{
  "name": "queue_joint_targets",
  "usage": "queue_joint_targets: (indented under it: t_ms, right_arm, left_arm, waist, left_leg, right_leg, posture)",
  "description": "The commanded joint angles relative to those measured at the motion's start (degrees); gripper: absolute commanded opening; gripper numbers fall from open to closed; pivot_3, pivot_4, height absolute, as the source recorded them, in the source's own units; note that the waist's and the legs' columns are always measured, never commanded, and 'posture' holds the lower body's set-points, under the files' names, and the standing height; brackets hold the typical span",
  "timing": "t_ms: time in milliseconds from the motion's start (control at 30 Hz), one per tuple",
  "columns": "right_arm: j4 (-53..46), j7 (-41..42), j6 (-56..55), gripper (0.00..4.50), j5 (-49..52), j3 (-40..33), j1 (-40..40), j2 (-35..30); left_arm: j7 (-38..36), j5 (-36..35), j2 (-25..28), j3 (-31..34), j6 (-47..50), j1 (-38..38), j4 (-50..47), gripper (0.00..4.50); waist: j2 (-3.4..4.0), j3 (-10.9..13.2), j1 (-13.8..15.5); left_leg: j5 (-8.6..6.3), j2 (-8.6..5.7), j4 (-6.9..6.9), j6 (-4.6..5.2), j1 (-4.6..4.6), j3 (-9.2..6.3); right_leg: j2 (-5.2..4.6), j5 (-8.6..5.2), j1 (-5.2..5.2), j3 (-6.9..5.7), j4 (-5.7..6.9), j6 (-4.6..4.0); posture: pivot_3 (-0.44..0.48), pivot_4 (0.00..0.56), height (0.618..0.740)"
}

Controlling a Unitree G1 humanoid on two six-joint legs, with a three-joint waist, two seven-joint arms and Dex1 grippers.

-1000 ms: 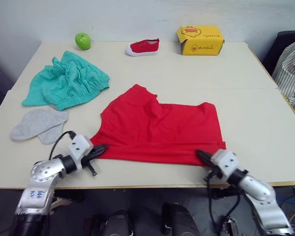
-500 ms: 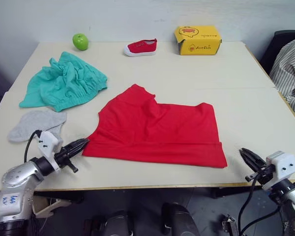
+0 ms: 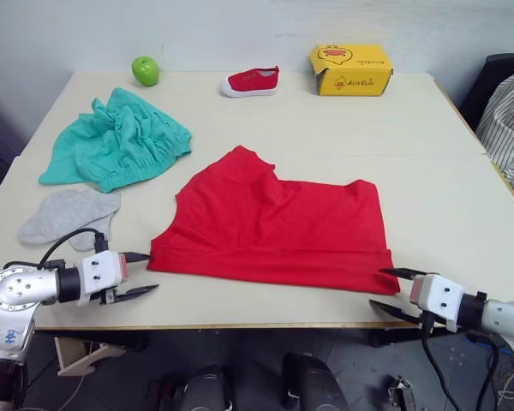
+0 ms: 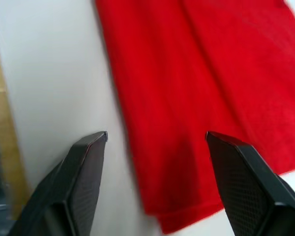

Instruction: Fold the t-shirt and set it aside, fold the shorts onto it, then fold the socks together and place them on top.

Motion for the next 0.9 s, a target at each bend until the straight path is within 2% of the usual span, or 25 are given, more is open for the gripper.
queue_joint_targets:
  t_ms: [33,200,300,400,500,633,800,900]
  right_arm:
    - [3.1,0.1,-1.5,1.86,-1.7,1.2,-1.2,-1.1]
    - [5.3,1.2,-2.2,0.12,-1.8,3.1,-3.7,-1.6]
    - [6.1,1.8,-2.2,0.00,-1.2,3.4,-4.6,-1.9]
    - [6.7,3.0,-2.4,0.00,-0.3,2.9,-4.9,-2.8]
    - [6.8,5.3,-3.1,0.00,2.0,2.5,-4.0,-3.7]
    - [3.4,10.1,-1.5,0.00,8.5,1.0,1.6,-5.3]
    - [-0.6,12.0,-0.8,0.00,10.8,-1.5,9.2,-6.3]
    - [-1.6,11.5,-0.5,0.00,10.9,-2.6,11.2,-6.1]
  left_arm:
    - [1.0,4.1,0.9,-3.1,-1.1,-0.7,2.9,2.48]
    - [1.2,5.9,1.6,-5.8,-1.4,-0.6,6.1,0.96]
    - [0.0,3.5,1.6,-6.0,-0.3,1.1,4.2,0.01]
    - [-1.3,-1.8,2.1,-3.1,4.2,6.8,-2.9,0.01]
    - [-2.2,-4.1,3.3,-0.3,5.6,14.1,-9.7,0.01]
    - [-1.2,-8.0,3.1,5.8,9.1,25.7,-19.0,0.01]
    - [0.5,-8.3,1.7,10.1,10.2,34.6,-25.1,0.01]
    - [1.3,-7.1,0.7,11.1,9.2,37.2,-25.7,0.01]
  waist:
    - [0.07,0.0,0.0]
    - [0.60,-0.4,-0.1]
    - [0.78,-0.5,-0.2]
    - [0.86,-0.6,-0.2]
    - [0.87,-0.6,-0.5]
    - [0.86,-0.5,-0.3]
    - [0.81,-0.5,-0.1]
    - [0.79,-0.5,-0.1]
  left_leg:
    - [0.00,0.00,0.00,0.00,0.03,0.00]
    - [0.00,0.01,0.00,0.01,0.19,0.00]
    - [-0.04,0.03,-0.01,0.09,0.38,-0.05]
    - [-0.09,0.06,-0.03,0.12,0.47,-0.06]
    - [-0.16,0.09,-0.09,-0.03,0.42,-0.01]
    - [-0.31,0.10,-0.08,0.03,0.32,0.00]
    - [-0.49,0.09,-0.02,0.14,0.26,-0.04]
    - [-0.75,0.09,0.00,0.31,0.30,-0.07]
  right_leg:
    - [0.00,0.00,0.02,0.00,0.00,0.00]
    - [-0.01,0.00,0.17,0.00,0.00,0.00]
    - [-0.01,0.00,0.35,-0.03,-0.01,0.00]
    - [-0.01,-0.01,0.42,-0.02,-0.02,-0.01]
    - [0.01,-0.04,0.37,0.03,-0.11,-0.03]
    - [0.06,-0.11,0.37,-0.05,-0.32,0.03]
    - [0.02,-0.13,0.42,-0.10,-0.46,0.10]
    - [-0.02,-0.12,0.46,-0.08,-0.47,0.12]
  posture:
    - [0.000,0.150,0.740]
    - [0.000,0.150,0.740]
    - [0.000,0.150,0.740]
    - [0.000,0.150,0.740]
    - [0.000,0.150,0.740]
    - [0.000,0.150,0.740]
    - [0.000,0.150,0.740]
    - [0.000,0.150,0.740]
